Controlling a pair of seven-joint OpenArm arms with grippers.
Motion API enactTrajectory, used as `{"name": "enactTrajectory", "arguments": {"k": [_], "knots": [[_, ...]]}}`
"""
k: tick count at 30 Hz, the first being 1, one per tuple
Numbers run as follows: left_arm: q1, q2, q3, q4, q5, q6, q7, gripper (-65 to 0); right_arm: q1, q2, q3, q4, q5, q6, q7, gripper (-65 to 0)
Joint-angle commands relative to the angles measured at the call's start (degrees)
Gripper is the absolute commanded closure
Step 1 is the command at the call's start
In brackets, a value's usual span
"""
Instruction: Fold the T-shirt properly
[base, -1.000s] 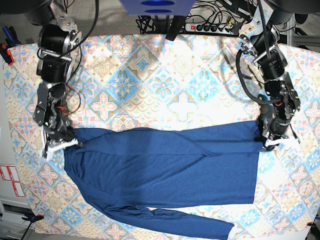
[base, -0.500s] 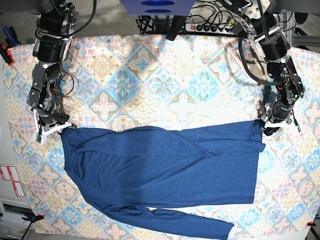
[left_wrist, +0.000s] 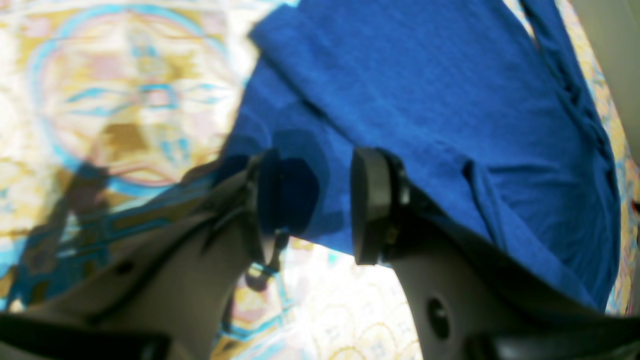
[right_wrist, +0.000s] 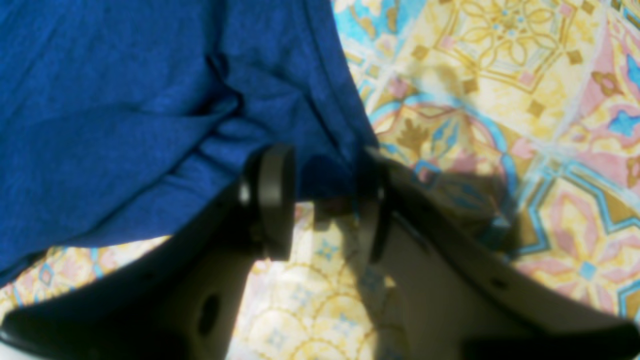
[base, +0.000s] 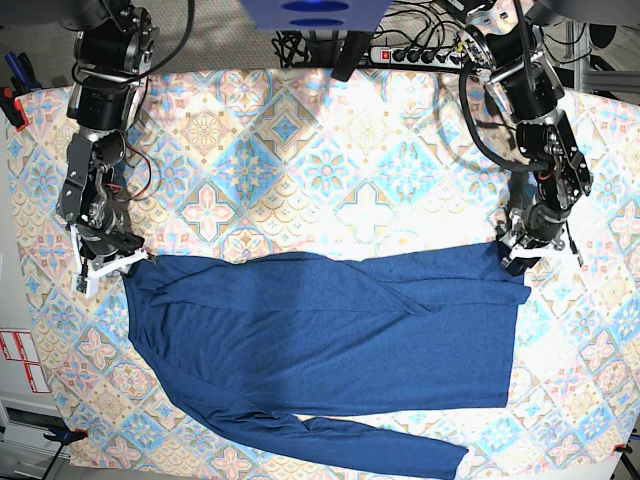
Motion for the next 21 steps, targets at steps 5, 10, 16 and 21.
{"name": "enactTrajectory", "arguments": {"k": [5, 10, 16, 21], "knots": [[1.70, -0.18, -0.41, 0.96, -0.95, -0.48, -0.48, -23.2, 1.03, 0.85, 0.15, 1.07, 0.37, 0.24, 1.11, -20.3], [2.58, -0.18, -0.41, 0.87, -4.12, -0.39, -0.92, -23.3, 1.21, 0.85, 0.15, 1.07, 0.37, 0.24, 1.11, -20.3], [2.14, -0.26, -0.41, -1.33, -4.38, -0.39, -1.01, -23.3, 1.21, 0.85, 0.06, 1.07, 0.37, 0.24, 1.11, -20.3], [1.09, -0.44, -0.50, -6.43, -4.47, -0.39, -1.89, -23.2, 1.21, 0.85, 0.06, 1.16, 0.28, 0.24, 1.11, -20.3]]}}
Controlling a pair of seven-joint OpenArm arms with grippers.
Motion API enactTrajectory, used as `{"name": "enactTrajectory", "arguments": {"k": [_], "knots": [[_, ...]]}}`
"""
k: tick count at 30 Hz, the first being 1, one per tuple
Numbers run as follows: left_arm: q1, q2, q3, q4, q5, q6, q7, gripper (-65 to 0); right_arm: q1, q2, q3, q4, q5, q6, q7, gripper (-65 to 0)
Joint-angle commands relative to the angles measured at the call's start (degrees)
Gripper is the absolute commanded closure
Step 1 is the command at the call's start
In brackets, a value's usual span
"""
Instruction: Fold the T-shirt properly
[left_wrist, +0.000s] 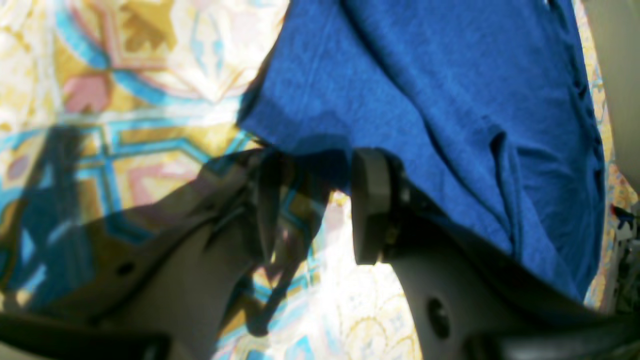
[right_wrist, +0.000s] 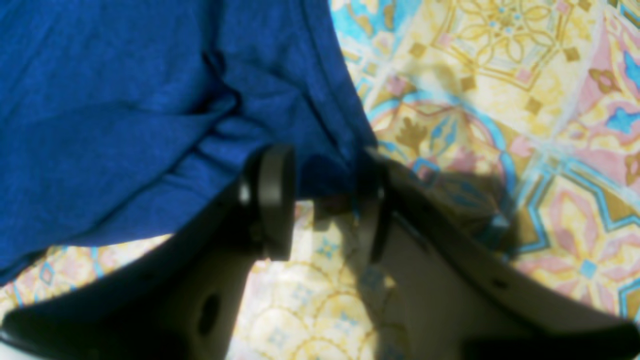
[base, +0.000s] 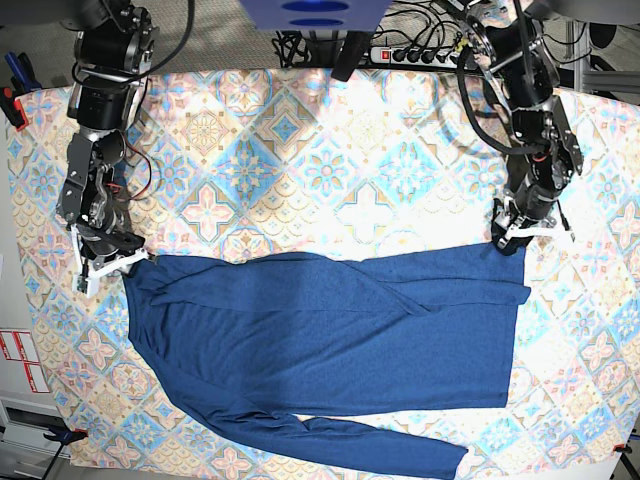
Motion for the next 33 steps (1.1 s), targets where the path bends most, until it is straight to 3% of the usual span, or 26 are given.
{"name": "enactTrajectory", "arguments": {"k": [1, 14, 16, 19, 20, 26, 31, 33], "knots": [[-0.53, -0.09, 0.07, 0.13, 0.25, 0.05, -1.06, -23.2, 1.23, 0.88, 0.08, 1.01, 0.28, 0.19, 1.15, -20.3], [-6.51, 0.53, 0.16, -7.96, 0.43, 0.05, -3.35, -22.8, 1.23, 0.88, 0.08, 1.18, 0.28, 0.19, 1.06, -20.3], [-6.60, 0.53, 0.16, -7.96, 0.34, 0.05, -3.26, -17.7, 1.14, 0.88, 0.08, 1.36, 0.28, 0.19, 1.06, -20.4], [-7.04, 0.35, 0.16, -7.96, 0.34, 0.05, -2.91, -1.2, 1.14, 0.88, 0.52, 1.36, 0.46, 0.19, -0.61, -20.4], [-7.04, 0.26, 0.16, -7.96, 0.34, 0.05, -2.82, 0.0, 1.23, 0.88, 0.52, 1.45, 0.46, 0.19, -1.57, -20.4], [-6.95, 0.09, 0.16, -7.96, 0.34, 0.05, -2.82, 0.0, 1.32, 0.61, 0.43, 1.54, 0.54, 0.19, -3.07, -20.6], [-6.95, 0.09, 0.16, -7.96, 0.34, 0.05, -2.82, 0.0, 3.17, 0.00, 0.52, -0.57, 4.41, 0.19, -3.16, -30.2], [-6.95, 0.09, 0.16, -7.96, 0.34, 0.05, -2.82, 0.0, 4.84, 0.00, 0.43, -2.86, 6.70, 0.19, -3.16, -31.0]]}}
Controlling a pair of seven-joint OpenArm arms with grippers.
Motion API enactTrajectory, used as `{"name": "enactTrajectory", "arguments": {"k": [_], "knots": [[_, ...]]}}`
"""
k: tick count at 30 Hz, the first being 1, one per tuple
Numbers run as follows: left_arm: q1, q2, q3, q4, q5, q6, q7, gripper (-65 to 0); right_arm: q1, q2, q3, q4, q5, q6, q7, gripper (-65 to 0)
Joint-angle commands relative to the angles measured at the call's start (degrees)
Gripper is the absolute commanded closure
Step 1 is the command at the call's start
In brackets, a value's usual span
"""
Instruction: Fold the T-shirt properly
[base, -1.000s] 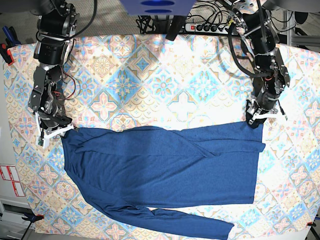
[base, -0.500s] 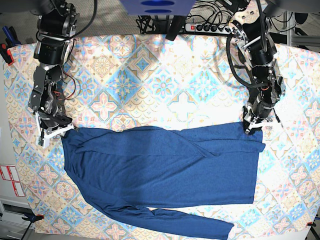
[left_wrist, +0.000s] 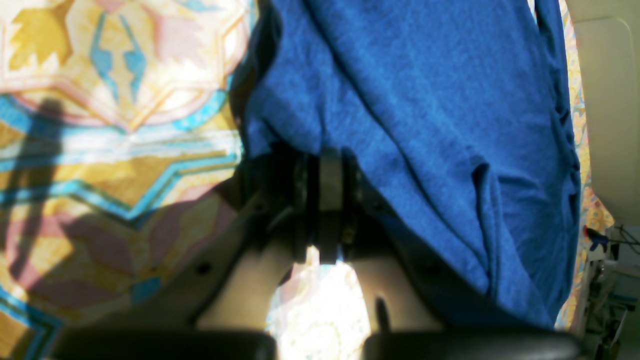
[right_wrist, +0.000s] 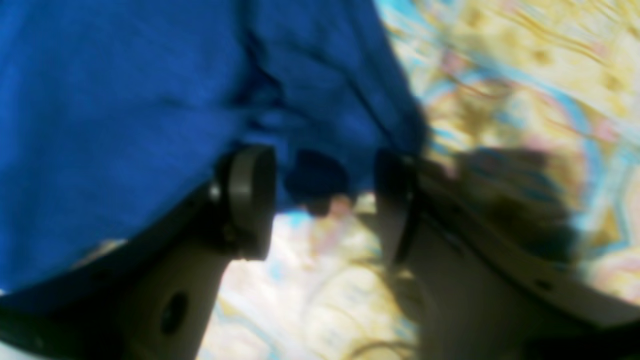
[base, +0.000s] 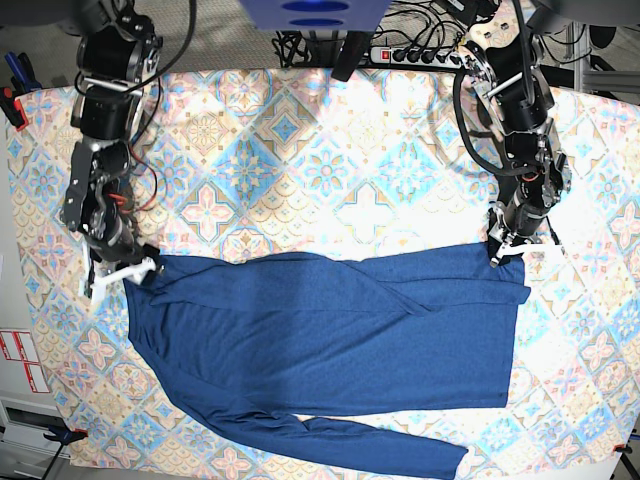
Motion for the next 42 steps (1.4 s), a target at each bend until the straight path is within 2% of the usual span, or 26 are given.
{"name": "enactTrajectory", "arguments": {"k": [1, 12, 16, 19, 24, 27, 36, 42], "knots": [[-0.78, -0.55, 0.11, 0.45, 0.14, -0.13, 0.46, 0.0, 2.04, 0.89, 0.06, -0.44, 1.09, 0.28, 1.06, -31.0], [-0.78, -0.55, 0.11, 0.45, 0.14, -0.13, 0.46, 0.0, 7.76, 0.89, 0.24, -11.61, 1.79, 0.28, 2.47, -31.0], [-0.78, -0.55, 0.11, 0.45, 0.14, -0.13, 0.46, 0.0, 7.76, 0.89, 0.32, -10.46, 1.88, 0.28, 2.73, -31.0], [-0.78, -0.55, 0.11, 0.45, 0.14, -0.13, 0.28, 0.0, 6.18, 1.33, 0.59, -4.92, 1.96, 0.28, 2.64, -31.0], [-0.96, -0.55, 0.11, 0.45, 0.14, -0.13, 0.19, 0.0, 3.54, 1.95, 8.24, 1.67, 1.96, 0.28, -3.25, -31.5], [-1.05, -0.46, 0.11, 0.45, 0.14, -0.13, 0.19, 0.0, 3.45, 1.77, 10.35, 1.14, 1.96, 0.28, -4.30, -31.5], [-1.05, -0.55, 0.11, 0.45, 0.05, -0.13, 0.19, 0.0, 3.63, 0.81, 10.17, -3.87, 1.96, 0.28, -4.04, -31.6], [-1.05, -0.55, 0.11, 0.45, 0.05, -0.13, 0.19, 0.0, 3.80, -0.07, 9.82, -6.95, 1.96, 0.28, -0.78, -31.6]]}}
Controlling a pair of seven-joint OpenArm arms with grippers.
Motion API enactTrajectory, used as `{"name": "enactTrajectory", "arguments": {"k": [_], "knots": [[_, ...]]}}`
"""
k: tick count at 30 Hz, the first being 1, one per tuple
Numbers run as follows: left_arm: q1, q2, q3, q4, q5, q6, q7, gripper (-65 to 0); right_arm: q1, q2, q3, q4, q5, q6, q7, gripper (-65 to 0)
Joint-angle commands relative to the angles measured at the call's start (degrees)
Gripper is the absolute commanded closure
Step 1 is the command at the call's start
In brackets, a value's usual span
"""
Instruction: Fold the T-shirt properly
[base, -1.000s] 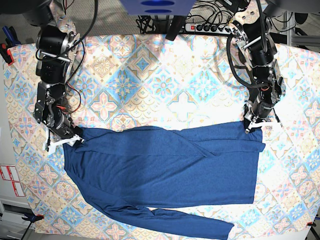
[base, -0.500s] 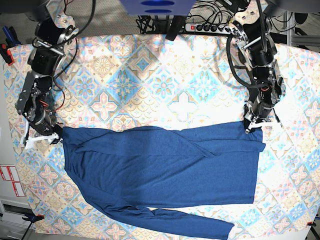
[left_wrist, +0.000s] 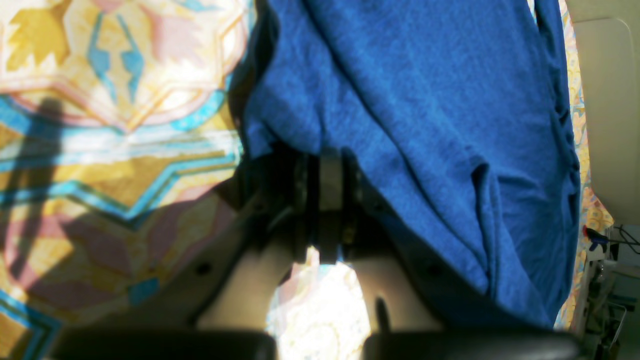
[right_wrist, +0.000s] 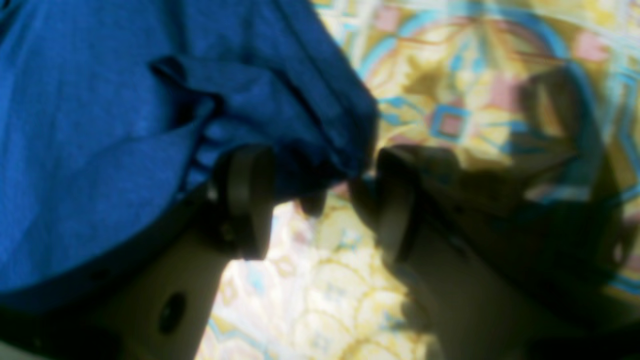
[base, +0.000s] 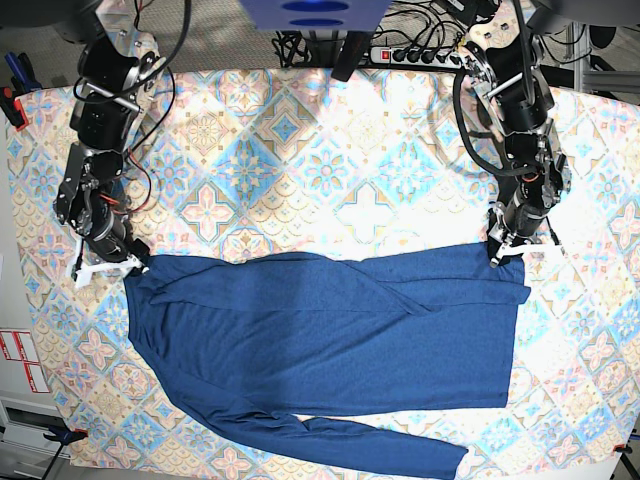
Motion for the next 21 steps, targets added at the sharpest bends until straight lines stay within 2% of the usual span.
{"name": "enactTrajectory", "arguments": {"k": [1, 13, 16, 21], "knots": [[-0.92, -0.55, 0.11, 0.54, 0.07, -0.13, 0.22, 0.0, 1.27, 0.69, 0.07, 0.24, 0.63, 0.37, 0.46, -31.6], [-0.74, -0.55, 0.11, 0.54, 0.07, -0.13, 0.39, 0.0, 4.78, -0.98, -0.02, -3.10, 0.54, 0.37, 1.17, -30.3], [-0.65, -0.64, 0.11, 0.54, 0.07, -0.13, 0.39, 0.0, 6.10, -0.98, 0.42, -5.38, 0.54, 0.37, 1.17, -23.2], [-0.56, -1.60, 0.11, 0.54, 0.07, -0.30, 0.48, 0.0, 6.01, -0.89, 0.51, -5.21, 0.54, 0.37, 2.48, -4.4]]}}
